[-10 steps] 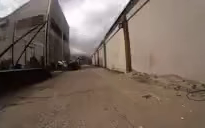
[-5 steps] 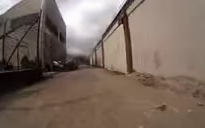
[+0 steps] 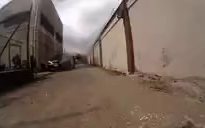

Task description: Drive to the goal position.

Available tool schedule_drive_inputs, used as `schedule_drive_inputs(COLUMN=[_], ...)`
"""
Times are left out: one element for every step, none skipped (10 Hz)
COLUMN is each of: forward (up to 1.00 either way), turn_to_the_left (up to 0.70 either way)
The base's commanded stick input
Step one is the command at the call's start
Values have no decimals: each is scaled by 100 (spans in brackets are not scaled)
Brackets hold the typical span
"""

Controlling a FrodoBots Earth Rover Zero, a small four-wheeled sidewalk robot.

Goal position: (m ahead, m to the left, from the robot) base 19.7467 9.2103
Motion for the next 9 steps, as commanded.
schedule_drive_inputs(forward=[100, 100, 100, 100, 100, 100, 100, 100, 100], turn_to_the_left=[0, 0, 0, 0, 0, 0, 0, 0, 0])
